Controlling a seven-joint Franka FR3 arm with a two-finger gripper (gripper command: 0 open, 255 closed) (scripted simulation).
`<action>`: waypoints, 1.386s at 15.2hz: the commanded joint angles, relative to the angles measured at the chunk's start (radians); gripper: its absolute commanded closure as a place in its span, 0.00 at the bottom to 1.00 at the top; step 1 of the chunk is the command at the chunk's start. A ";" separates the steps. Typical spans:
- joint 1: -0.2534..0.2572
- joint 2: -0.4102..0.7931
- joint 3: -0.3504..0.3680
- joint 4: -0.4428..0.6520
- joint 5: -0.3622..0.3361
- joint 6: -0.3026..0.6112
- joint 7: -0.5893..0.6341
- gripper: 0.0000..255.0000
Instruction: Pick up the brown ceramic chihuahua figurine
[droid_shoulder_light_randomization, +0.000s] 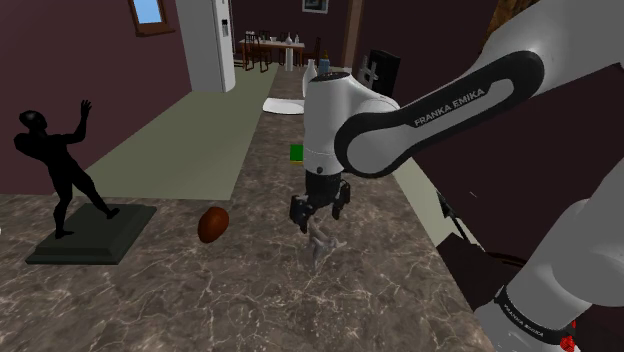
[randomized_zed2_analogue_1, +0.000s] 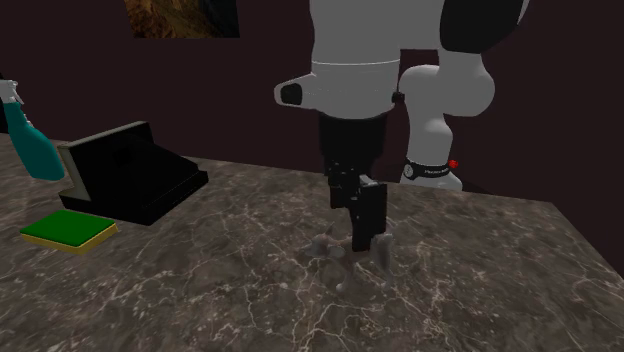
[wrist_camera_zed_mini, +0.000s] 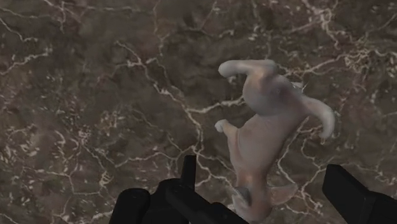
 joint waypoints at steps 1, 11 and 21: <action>0.002 0.025 0.004 -0.005 -0.015 0.027 0.018 0.00; 0.004 0.066 0.005 -0.030 -0.041 0.088 0.037 1.00; 0.002 0.030 0.004 -0.008 -0.018 0.035 0.020 1.00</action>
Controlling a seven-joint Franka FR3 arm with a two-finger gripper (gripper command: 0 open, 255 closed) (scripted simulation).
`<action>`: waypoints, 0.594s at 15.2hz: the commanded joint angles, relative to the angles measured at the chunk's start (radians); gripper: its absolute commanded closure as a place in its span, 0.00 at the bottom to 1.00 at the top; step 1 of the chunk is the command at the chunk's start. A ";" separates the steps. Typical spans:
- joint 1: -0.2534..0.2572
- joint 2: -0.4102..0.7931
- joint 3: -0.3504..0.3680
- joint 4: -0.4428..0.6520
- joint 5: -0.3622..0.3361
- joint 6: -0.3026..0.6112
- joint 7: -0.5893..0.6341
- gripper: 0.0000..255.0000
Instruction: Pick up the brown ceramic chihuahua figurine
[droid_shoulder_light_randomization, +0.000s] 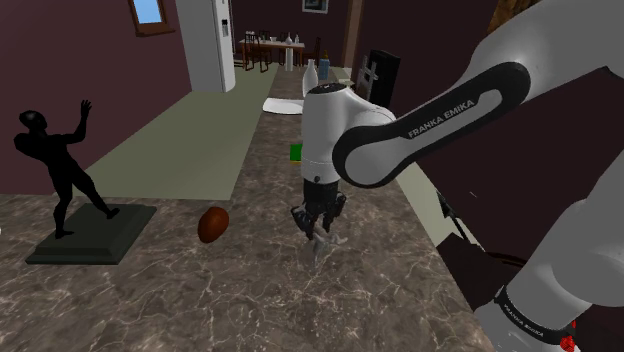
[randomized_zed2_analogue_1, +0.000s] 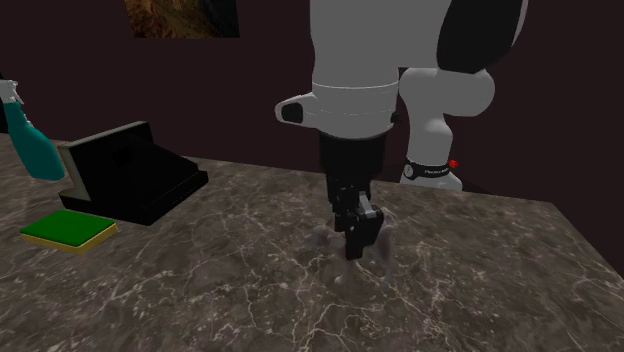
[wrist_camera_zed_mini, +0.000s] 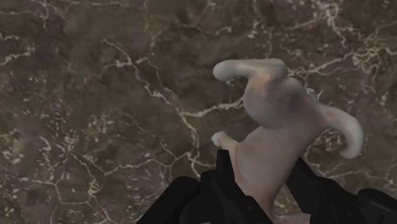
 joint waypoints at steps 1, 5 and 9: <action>-0.001 -0.018 -0.001 0.012 0.011 -0.027 -0.009 1.00; -0.002 -0.050 -0.003 0.038 0.030 -0.081 -0.023 1.00; -0.003 -0.078 -0.007 0.067 0.045 -0.135 -0.034 1.00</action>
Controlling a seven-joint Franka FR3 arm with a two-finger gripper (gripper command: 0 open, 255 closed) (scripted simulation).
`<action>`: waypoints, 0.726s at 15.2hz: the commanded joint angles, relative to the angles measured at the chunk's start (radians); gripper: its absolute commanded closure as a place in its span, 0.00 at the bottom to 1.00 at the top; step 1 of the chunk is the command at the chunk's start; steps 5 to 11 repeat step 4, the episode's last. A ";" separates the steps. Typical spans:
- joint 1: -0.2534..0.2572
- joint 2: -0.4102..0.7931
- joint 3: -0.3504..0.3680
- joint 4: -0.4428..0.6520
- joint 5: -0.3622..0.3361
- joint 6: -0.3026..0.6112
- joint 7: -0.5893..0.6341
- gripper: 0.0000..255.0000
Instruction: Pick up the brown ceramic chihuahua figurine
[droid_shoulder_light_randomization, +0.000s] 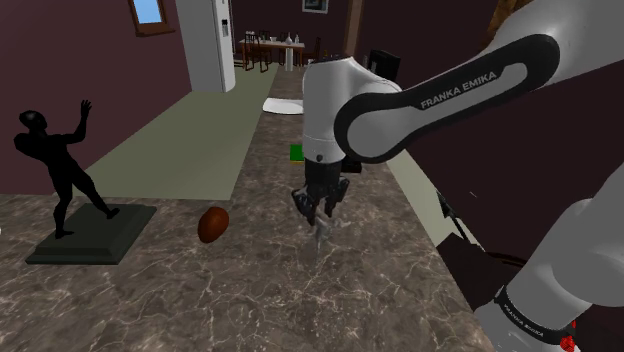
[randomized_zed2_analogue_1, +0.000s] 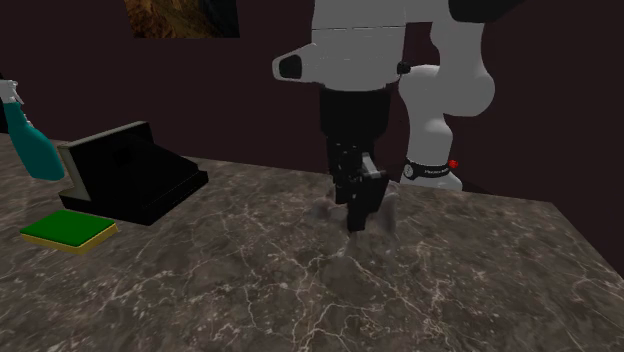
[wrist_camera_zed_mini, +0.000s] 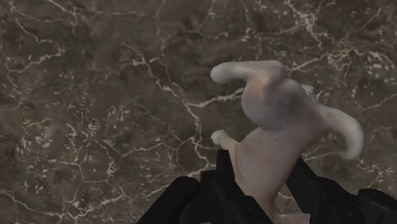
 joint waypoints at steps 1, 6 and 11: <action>0.000 -0.014 -0.002 0.017 0.007 -0.029 -0.005 1.00; 0.000 -0.021 -0.003 0.026 0.011 -0.045 -0.008 1.00; 0.000 -0.021 -0.003 0.026 0.011 -0.045 -0.008 1.00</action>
